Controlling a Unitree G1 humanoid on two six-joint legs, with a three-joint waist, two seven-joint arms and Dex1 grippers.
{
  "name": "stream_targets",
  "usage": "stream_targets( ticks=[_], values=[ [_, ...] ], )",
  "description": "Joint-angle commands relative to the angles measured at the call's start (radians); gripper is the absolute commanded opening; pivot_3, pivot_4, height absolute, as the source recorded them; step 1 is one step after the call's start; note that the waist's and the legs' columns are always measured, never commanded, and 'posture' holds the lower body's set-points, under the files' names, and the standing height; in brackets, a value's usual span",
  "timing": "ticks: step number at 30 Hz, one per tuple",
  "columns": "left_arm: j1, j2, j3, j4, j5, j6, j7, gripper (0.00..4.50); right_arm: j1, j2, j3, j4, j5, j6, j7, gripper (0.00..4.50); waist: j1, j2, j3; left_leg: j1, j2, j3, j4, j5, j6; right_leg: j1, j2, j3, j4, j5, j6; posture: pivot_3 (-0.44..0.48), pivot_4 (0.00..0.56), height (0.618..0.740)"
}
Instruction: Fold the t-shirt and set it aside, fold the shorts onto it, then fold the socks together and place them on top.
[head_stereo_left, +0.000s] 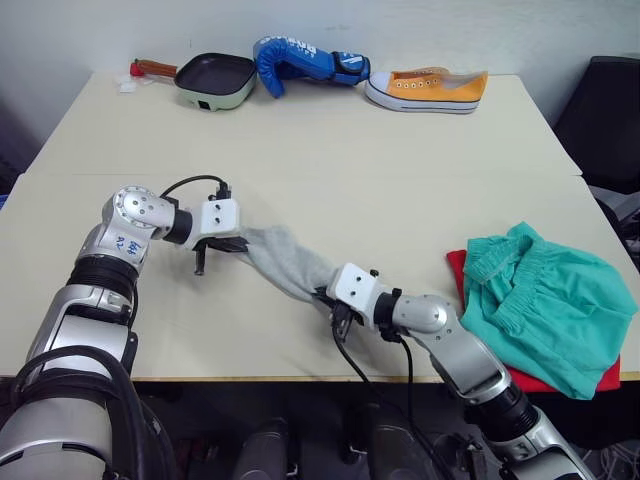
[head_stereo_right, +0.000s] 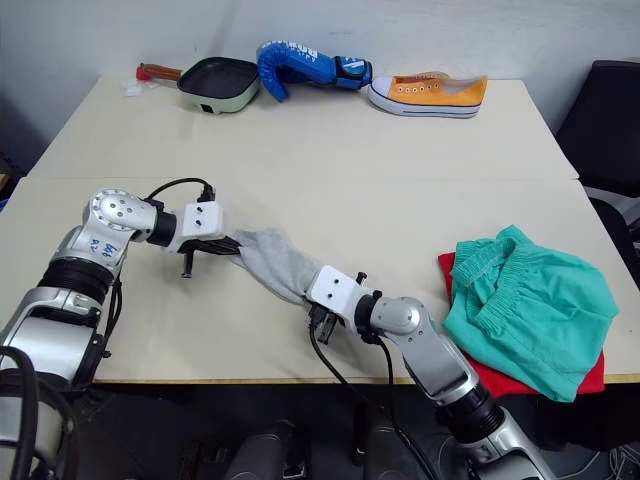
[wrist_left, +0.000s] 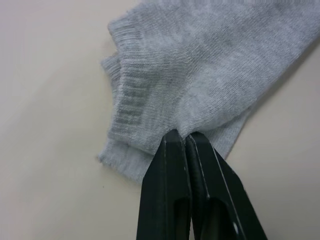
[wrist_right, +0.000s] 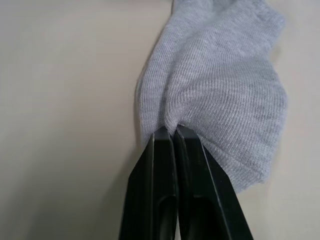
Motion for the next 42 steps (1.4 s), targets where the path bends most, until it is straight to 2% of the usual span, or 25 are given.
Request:
stream_targets(
  ticks=[1, 6, 9, 10, 13, 20, 24, 27, 31, 38, 42],
  values=[
    [0.012, 0.036, 0.077, -0.078, -0.077, 0.114, -0.074, 0.95, 0.006, -0.013, -0.084, -0.091, 0.074, 0.04, 0.023, 1.26, -0.001, 0.0, 0.0, 0.0, 0.0, 0.0, 0.0, 0.0, 0.0, 0.0, 0.0, 0.0, 0.0, 0.0, 0.0, 0.0, 0.15, 0.74],
    [0.049, 0.044, 0.154, -0.197, -0.134, 0.258, -0.063, 2.61, -0.018, -0.043, -0.154, -0.153, 0.148, 0.093, 0.057, 3.02, 0.0, 0.0, 0.0, 0.0, 0.0, -0.001, 0.0, 0.0, 0.0, 0.0, 0.0, 0.0, 0.0, 0.0, 0.0, 0.0, 0.15, 0.74],
    [0.071, 0.039, 0.186, -0.269, -0.172, 0.338, -0.058, 3.54, -0.037, -0.03, -0.166, -0.158, 0.184, 0.122, 0.051, 3.03, 0.0, 0.0, 0.0, 0.0, 0.0, -0.001, 0.001, 0.0, 0.0, 0.0, 0.0, 0.0, 0.0, 0.0, 0.0, 0.0, 0.15, 0.74],
    [0.076, 0.023, 0.201, -0.305, -0.2, 0.395, -0.057, 3.54, -0.049, -0.008, -0.17, -0.151, 0.205, 0.139, 0.043, 3.03, 0.0, 0.0, 0.0, 0.0, 0.0, -0.001, 0.001, 0.0, 0.0, 0.0, 0.0, 0.0, 0.0, 0.0, 0.0, 0.0, 0.15, 0.74],
    [0.092, -0.028, 0.22, -0.407, -0.27, 0.551, -0.052, 3.56, -0.096, 0.038, -0.146, -0.108, 0.209, 0.15, 0.024, 2.44, 0.0, 0.0, 0.0, 0.0, 0.0, -0.001, 0.002, 0.0, 0.0, 0.0, 0.0, 0.0, 0.001, 0.0, 0.0, 0.0, 0.15, 0.74],
    [0.129, -0.152, 0.141, -0.4, -0.197, 0.544, 0.061, 1.39, -0.193, 0.131, -0.027, 0.131, 0.088, 0.095, -0.06, 0.03, -0.001, -0.001, 0.0, 0.0, 0.0, -0.001, 0.004, 0.0, 0.0, 0.0, 0.0, 0.0, 0.003, 0.0, 0.0, 0.0, 0.15, 0.74],
    [0.156, -0.155, 0.085, -0.332, -0.118, 0.477, 0.11, 0.08, -0.22, 0.131, 0.051, 0.268, -0.015, 0.033, -0.088, 0.0, -0.005, -0.001, 0.0, -0.001, 0.0, 0.0, 0.004, 0.0, 0.0, 0.0, 0.0, 0.0, 0.003, 0.0, 0.0, 0.0, 0.15, 0.74],
    [0.156, -0.142, 0.069, -0.273, -0.079, 0.46, 0.149, 0.03, -0.203, 0.096, 0.085, 0.28, -0.055, -0.001, -0.061, 0.0, -0.007, -0.002, -0.001, 0.0, 0.0, -0.001, 0.004, 0.0, 0.0, 0.0, 0.0, 0.001, 0.003, 0.0, 0.0, 0.0, 0.15, 0.74],
    [0.174, -0.131, 0.064, -0.295, -0.074, 0.519, 0.148, 0.03, -0.185, 0.013, 0.103, 0.262, -0.09, -0.057, 0.0, 0.0, -0.009, -0.004, -0.006, 0.002, 0.0, 0.0, 0.004, 0.0, 0.0, 0.002, 0.0, 0.001, 0.004, 0.0, 0.0, 0.0, 0.15, 0.74],
    [0.326, -0.068, 0.071, -0.565, -0.099, 0.695, 0.155, 0.03, -0.184, -0.138, 0.042, 0.252, -0.051, -0.188, 0.146, 0.0, -0.014, -0.006, -0.011, 0.003, 0.001, -0.001, 0.004, 0.0, 0.0, 0.002, -0.001, 0.002, 0.004, 0.0, 0.0, 0.0, 0.15, 0.74],
    [0.379, -0.064, 0.11, -0.626, -0.114, 0.714, 0.206, 0.03, -0.178, -0.118, -0.035, 0.188, 0.056, -0.124, 0.189, 0.0, -0.023, -0.007, -0.012, 0.003, 0.001, -0.001, 0.004, 0.0, -0.001, 0.003, -0.001, 0.001, 0.004, 0.0, 0.0, 0.0, 0.15, 0.74]
  ],
)
